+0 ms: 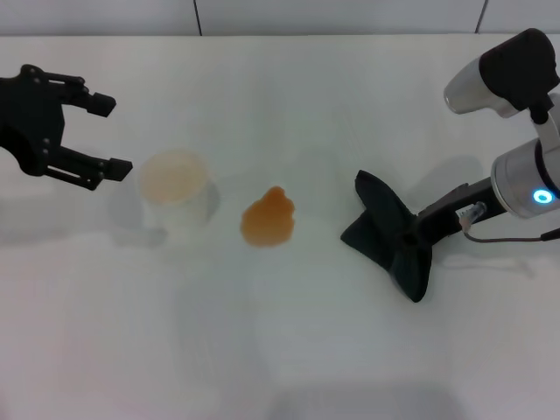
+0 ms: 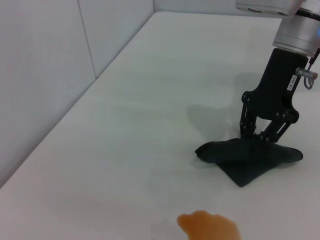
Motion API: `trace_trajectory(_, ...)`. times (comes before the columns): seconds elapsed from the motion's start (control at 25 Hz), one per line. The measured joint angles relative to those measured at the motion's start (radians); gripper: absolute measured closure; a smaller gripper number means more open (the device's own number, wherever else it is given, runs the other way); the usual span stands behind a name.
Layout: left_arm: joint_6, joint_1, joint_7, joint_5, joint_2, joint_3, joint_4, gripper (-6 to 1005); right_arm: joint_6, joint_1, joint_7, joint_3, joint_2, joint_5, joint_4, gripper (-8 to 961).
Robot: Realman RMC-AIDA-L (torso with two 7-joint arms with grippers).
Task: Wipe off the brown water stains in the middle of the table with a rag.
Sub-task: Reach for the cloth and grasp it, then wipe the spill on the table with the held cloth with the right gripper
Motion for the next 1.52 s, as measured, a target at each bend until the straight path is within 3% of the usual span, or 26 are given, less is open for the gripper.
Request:
trace_trajectory(0.24,-0.001,0.002,0.002,0.000,-0.002,-0.002,0.000,112,-0.003,0.001,0.006,0.000,0.000,0.002,-0.001,813)
trace_trajectory(0.8,-0.001,0.004,0.004,0.000,-0.006,-0.003,0.000,112,0.002,0.000,0.003,-0.018,0.002,0.041,0.000,870)
trace_trajectory(1.52,-0.001,0.000,0.018,-0.003,-0.009,0.003,0.001,113,0.073,0.063,0.000,-0.172,0.007,0.210,0.000,871)
